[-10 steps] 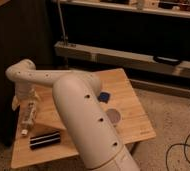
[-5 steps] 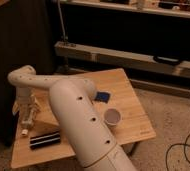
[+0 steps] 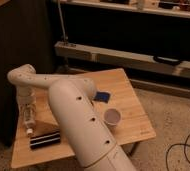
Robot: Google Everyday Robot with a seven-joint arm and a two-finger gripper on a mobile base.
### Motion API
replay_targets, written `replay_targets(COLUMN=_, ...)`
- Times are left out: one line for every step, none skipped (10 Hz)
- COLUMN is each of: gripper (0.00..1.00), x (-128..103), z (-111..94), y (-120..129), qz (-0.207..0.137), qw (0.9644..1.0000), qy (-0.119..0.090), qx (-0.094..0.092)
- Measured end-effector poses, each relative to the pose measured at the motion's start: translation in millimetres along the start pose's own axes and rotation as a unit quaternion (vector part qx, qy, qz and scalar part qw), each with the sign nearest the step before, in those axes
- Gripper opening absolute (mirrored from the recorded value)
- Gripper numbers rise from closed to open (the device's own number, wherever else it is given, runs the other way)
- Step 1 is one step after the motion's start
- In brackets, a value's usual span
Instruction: Place the bottle in the ceramic bowl
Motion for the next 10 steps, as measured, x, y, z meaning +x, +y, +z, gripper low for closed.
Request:
replay_targets(gripper=0.03, x=1, z=-4, y=-7, qz=0.001, qw=1.0000, qy=0.000, qx=-0.005)
replay_targets(gripper=0.00, x=1, z=-11, y=-15, qz=0.002, qw=1.0000, qy=-0.002, qx=-0.008)
replay_targets(gripper=0.00, x=0, z=-26, y=-23, qz=0.003, qw=0.9999, qy=-0.009, qx=-0.012)
replay_targets(gripper=0.00, x=1, z=-41, y=-29, qz=0.003, qw=0.9997, qy=-0.017, qx=-0.017)
replay_targets(gripper=0.00, x=1, z=-58, y=-34, qz=0.003, qw=0.9994, qy=-0.027, qx=-0.020)
replay_targets(gripper=0.00, x=4, z=-94, y=-41, qz=0.001, qw=0.9987, qy=-0.045, qx=-0.024)
replay_targets(gripper=0.00, x=8, z=-121, y=-47, qz=0.001, qw=0.9979, qy=-0.059, qx=-0.026)
replay_targets(gripper=0.00, x=12, z=-143, y=-54, qz=0.001, qw=0.9973, qy=-0.069, qx=-0.025)
replay_targets(gripper=0.00, x=20, z=-177, y=-66, qz=0.003, qw=0.9962, qy=-0.084, qx=-0.021)
replay_targets(gripper=0.00, x=30, z=-204, y=-82, qz=0.009, qw=0.9954, qy=-0.094, qx=-0.014)
